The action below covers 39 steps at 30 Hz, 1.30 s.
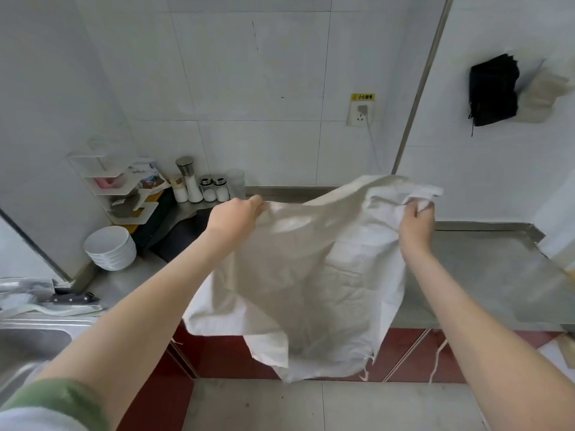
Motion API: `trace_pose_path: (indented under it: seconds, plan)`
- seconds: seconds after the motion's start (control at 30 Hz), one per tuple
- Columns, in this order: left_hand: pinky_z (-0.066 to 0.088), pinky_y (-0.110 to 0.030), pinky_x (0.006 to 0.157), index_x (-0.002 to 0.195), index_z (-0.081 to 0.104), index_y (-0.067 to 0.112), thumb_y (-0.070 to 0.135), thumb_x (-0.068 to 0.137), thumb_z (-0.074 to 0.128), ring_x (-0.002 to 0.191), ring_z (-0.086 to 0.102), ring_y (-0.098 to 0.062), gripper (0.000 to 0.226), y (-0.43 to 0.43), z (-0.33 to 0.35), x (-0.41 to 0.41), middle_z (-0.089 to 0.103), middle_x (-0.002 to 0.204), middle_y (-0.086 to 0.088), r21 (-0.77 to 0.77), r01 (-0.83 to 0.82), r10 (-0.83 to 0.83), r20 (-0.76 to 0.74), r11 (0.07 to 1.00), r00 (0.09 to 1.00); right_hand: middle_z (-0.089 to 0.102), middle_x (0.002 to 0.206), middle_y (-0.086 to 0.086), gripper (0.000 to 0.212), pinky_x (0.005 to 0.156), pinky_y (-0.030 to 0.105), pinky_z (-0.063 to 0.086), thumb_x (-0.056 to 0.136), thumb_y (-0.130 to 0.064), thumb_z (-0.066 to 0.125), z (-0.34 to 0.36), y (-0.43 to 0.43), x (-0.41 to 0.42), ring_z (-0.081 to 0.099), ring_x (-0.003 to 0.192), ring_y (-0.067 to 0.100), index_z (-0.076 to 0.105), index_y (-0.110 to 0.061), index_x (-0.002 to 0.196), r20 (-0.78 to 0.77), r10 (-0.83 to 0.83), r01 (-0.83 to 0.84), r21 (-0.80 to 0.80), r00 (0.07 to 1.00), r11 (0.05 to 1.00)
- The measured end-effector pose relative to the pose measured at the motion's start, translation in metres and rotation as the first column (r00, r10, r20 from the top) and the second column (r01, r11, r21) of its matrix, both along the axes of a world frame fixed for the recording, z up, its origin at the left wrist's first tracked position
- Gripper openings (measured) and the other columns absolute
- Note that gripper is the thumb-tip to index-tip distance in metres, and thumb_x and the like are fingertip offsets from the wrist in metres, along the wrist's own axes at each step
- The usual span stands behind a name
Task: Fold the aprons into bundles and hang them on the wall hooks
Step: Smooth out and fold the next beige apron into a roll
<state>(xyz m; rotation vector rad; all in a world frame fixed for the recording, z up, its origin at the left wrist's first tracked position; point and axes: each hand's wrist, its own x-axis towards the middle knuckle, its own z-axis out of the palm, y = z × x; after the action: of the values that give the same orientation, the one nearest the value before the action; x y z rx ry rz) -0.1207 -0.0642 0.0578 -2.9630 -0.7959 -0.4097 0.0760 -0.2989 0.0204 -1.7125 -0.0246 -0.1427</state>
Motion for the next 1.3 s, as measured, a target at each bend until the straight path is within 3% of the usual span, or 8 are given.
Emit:
trace_pose_path:
  seconds: [0.2,0.33,0.43,0.53,0.63,0.87,1.1,1.3]
  plan:
    - [0.035,-0.033,0.06,0.114,0.052,0.015,0.034,0.103,0.036,0.085,0.062,-0.037,0.028,-0.035,0.003,0.016,0.067,0.094,-0.012,0.073,0.28,-0.275,-0.08,0.957,0.958,0.004,0.161,0.006,0.12,0.116,0.044,0.003,0.067,-0.041,0.082,0.006,0.025,-0.04,0.002,0.148,0.023,0.001,-0.025,0.154,0.207,0.524,-0.186,-0.778,0.826,0.6]
    - [0.034,-0.032,0.061,0.114,0.054,0.015,0.037,0.102,0.038,0.086,0.062,-0.036,0.03,-0.054,0.013,0.025,0.068,0.093,-0.008,0.123,0.407,-0.403,-0.061,0.905,0.913,0.046,0.145,-0.001,0.035,0.115,0.036,-0.006,0.086,-0.041,0.066,0.001,0.049,-0.052,0.015,0.146,0.014,0.066,-0.022,0.116,0.032,0.784,-0.315,-0.905,0.62,0.287]
    - [0.033,-0.03,0.062,0.115,0.052,0.02,0.059,0.091,0.05,0.088,0.061,-0.028,0.045,-0.045,0.019,0.018,0.067,0.095,-0.001,0.01,0.399,-0.395,-0.112,0.917,0.912,0.056,0.075,0.009,0.023,0.079,0.033,0.036,0.093,-0.028,0.06,-0.007,0.045,-0.048,0.057,0.093,0.029,0.055,-0.02,0.072,-0.032,0.721,-0.53,-0.7,0.692,0.478]
    - [0.035,-0.03,0.065,0.116,0.049,0.021,0.052,0.089,0.056,0.093,0.059,-0.023,0.042,-0.024,0.015,0.007,0.064,0.102,0.001,0.046,0.293,-0.253,-0.392,0.955,0.884,0.048,0.062,0.002,0.035,0.061,0.035,0.032,0.092,-0.029,0.062,-0.009,0.035,-0.039,0.05,0.072,0.029,0.042,-0.023,0.064,0.017,0.623,-0.475,-0.632,0.782,0.613]
    - [0.038,-0.031,0.074,0.111,0.061,0.019,0.033,0.096,0.044,0.103,0.058,-0.021,0.026,0.0,0.002,0.0,0.064,0.109,0.001,0.053,0.194,-0.146,-0.478,0.98,0.866,0.051,0.063,-0.004,0.024,0.053,0.028,0.031,0.084,-0.037,0.071,-0.002,0.029,-0.034,0.048,0.063,0.019,0.054,-0.02,0.08,-0.005,0.62,-0.461,-0.672,0.785,0.579]
    - [0.038,-0.031,0.058,0.091,0.056,0.014,0.003,0.088,0.042,0.081,0.057,-0.028,0.018,0.016,-0.021,-0.001,0.06,0.089,-0.008,-0.194,-0.093,0.06,-0.171,0.977,0.984,0.064,0.11,0.013,0.016,0.076,0.03,0.042,0.091,-0.014,0.06,-0.013,0.014,-0.018,0.059,0.105,0.03,0.064,-0.009,0.106,-0.248,0.614,-0.397,-0.91,0.749,0.117]
    - [0.035,-0.031,0.069,0.109,0.059,0.019,0.008,0.089,0.044,0.097,0.054,-0.029,0.028,0.019,-0.008,-0.004,0.063,0.103,-0.006,-0.079,-0.149,0.139,-0.116,0.986,0.983,0.062,0.097,0.023,0.014,0.063,0.034,0.034,0.094,-0.007,0.05,-0.017,0.002,-0.005,0.057,0.092,0.036,0.062,-0.002,0.09,-0.101,0.442,-0.352,-0.77,0.891,0.532]
    - [0.034,-0.031,0.062,0.091,0.061,0.006,0.002,0.082,0.042,0.081,0.052,-0.032,0.022,0.0,-0.005,0.005,0.053,0.08,-0.01,-0.288,-0.174,0.223,0.149,0.942,0.963,0.056,0.082,0.007,0.013,0.066,0.038,0.04,0.098,-0.018,0.044,0.007,0.024,-0.025,0.052,0.081,0.031,0.053,-0.011,0.103,0.106,0.512,-0.281,-0.733,0.852,0.619]
